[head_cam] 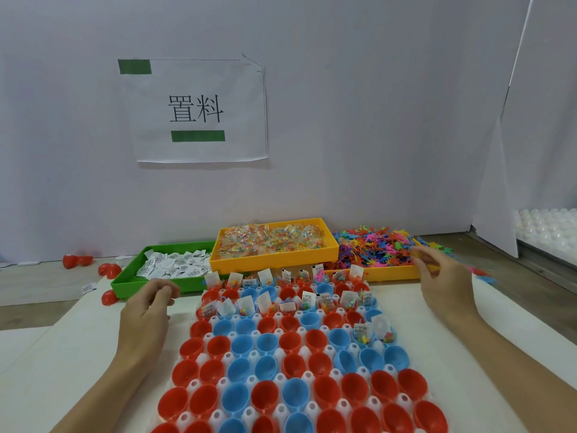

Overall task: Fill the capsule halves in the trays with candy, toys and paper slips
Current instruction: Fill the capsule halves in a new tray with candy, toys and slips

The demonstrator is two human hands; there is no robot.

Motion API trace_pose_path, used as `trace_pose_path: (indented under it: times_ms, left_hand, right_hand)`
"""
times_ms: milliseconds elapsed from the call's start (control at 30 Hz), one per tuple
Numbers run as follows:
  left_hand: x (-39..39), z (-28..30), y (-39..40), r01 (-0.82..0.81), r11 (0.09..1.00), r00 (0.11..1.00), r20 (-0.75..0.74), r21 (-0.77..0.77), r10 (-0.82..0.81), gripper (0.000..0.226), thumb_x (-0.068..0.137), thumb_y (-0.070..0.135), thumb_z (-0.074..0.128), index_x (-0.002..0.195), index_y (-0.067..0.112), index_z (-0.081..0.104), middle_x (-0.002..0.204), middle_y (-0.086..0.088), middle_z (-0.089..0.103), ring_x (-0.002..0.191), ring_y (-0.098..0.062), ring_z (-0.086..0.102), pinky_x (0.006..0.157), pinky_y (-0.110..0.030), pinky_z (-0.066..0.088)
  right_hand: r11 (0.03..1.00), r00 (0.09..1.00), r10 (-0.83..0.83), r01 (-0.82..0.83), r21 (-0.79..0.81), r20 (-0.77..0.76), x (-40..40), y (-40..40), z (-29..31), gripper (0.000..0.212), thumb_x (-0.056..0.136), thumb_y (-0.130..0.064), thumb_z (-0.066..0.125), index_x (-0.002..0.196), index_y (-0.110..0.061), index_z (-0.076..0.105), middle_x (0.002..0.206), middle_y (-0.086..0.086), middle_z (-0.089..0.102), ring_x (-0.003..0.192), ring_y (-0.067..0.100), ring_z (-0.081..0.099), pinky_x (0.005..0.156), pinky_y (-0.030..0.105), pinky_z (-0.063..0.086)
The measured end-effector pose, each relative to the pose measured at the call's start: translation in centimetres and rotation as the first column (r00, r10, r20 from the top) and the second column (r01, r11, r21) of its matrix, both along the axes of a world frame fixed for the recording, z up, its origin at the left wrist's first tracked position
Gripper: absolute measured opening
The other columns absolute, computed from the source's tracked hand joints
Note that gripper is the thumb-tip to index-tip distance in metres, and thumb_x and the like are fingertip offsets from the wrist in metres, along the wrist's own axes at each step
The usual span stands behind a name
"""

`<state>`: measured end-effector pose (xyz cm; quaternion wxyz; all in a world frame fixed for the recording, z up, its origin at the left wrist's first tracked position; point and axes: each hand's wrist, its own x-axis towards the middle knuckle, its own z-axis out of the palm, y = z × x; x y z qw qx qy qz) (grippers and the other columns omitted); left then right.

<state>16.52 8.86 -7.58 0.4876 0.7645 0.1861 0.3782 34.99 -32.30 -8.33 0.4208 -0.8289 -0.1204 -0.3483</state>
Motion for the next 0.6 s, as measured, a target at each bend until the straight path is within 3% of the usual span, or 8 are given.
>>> trace_pose_path:
  times_ms: [67,133,400,600]
  left_hand:
    - [0.0,0.0,0.0,-0.001,1.0,1.0,0.001,0.003,0.001,0.027,0.101,0.006,0.042,0.084,0.013,0.063,0.091,-0.006,0.065,0.091,-0.027,0.056,0.082,-0.05,0.047]
    - [0.0,0.0,0.1,-0.003,1.0,1.0,0.003,0.005,0.003,0.028,0.101,0.006,0.042,0.084,0.014,0.063,0.091,-0.005,0.064,0.091,-0.027,0.056,0.082,-0.05,0.047]
    - [0.2,-0.1,0.3,-0.008,1.0,1.0,0.01,-0.005,0.008,0.028,0.102,0.006,0.041,0.086,0.016,0.063,0.092,-0.005,0.064,0.092,-0.027,0.057,0.073,-0.041,0.047]
    - [0.1,-0.1,0.2,-0.005,1.0,1.0,0.012,-0.015,0.005,0.027,0.102,0.006,0.041,0.088,0.013,0.063,0.093,-0.006,0.064,0.093,-0.028,0.057,0.071,-0.039,0.047]
  right_hand:
    - [0.998,0.999,-0.029,0.028,0.062,0.022,0.0,-0.1,0.0,0.02,0.094,-0.007,0.065,0.113,-0.007,0.071,0.096,0.01,0.074,0.082,0.019,0.065,0.066,0.006,0.045]
    - [0.993,0.998,-0.048,0.044,0.111,0.032,-0.3,-0.2,0.1,0.018,0.094,-0.009,0.066,0.111,-0.007,0.07,0.09,0.01,0.073,0.077,0.018,0.065,0.063,0.001,0.043]
    - [0.988,0.999,0.014,-0.022,0.156,0.05,-3.2,1.5,2.0,0.015,0.092,-0.018,0.068,0.1,-0.006,0.071,0.079,0.003,0.068,0.072,0.007,0.06,0.059,0.004,0.044]
    - [0.936,0.956,0.293,-0.289,0.199,0.007,-7.7,5.1,7.1,0.012,0.089,-0.031,0.068,0.086,-0.02,0.072,0.075,-0.008,0.07,0.072,0.009,0.066,0.063,0.016,0.051]
